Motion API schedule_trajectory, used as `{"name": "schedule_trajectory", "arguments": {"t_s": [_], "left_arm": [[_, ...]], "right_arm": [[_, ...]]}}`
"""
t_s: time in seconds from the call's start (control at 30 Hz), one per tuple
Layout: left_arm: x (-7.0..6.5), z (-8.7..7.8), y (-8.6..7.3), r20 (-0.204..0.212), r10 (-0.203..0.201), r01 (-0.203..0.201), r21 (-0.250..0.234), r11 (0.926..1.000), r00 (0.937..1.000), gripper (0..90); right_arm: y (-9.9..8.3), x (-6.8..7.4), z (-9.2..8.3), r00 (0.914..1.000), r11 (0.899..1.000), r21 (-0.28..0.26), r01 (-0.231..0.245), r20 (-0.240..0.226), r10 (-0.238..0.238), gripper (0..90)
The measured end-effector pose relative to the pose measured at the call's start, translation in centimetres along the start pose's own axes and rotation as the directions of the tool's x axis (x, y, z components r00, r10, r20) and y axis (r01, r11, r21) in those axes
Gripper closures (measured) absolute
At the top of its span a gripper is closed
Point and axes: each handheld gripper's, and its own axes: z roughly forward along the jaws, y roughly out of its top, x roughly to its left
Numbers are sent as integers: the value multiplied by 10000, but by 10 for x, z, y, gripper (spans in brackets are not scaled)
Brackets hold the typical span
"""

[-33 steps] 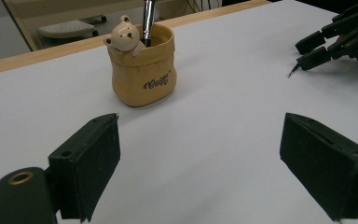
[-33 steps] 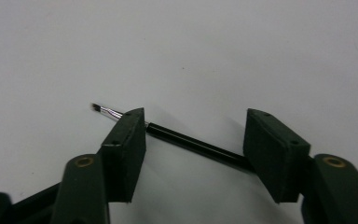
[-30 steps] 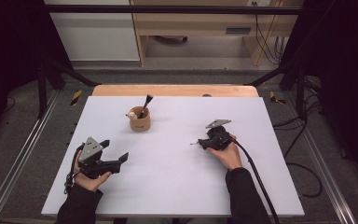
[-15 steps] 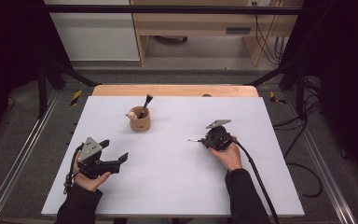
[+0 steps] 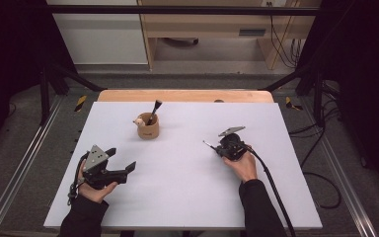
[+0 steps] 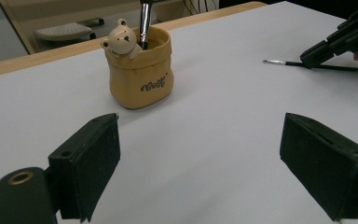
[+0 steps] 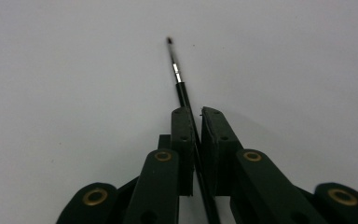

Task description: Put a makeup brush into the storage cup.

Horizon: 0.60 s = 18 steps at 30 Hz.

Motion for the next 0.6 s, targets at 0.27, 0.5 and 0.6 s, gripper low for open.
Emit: {"name": "schedule_trajectory", "arguments": {"t_s": [0.27,0.5,0.6], "left_arm": [[0,0,0,12,-9,9,13,10000,10000,112],[-1,1,0,39,-4,4,19,10000,10000,112],[-1,1,0,29,19,-20,26,10000,10000,112]], "right_arm": [[0,1,0,9994,9994,40,-343,9,343,857],[0,3,-1,9991,9991,82,-413,16,413,841],[1,4,-3,9995,9995,-70,-304,56,305,767]]}}
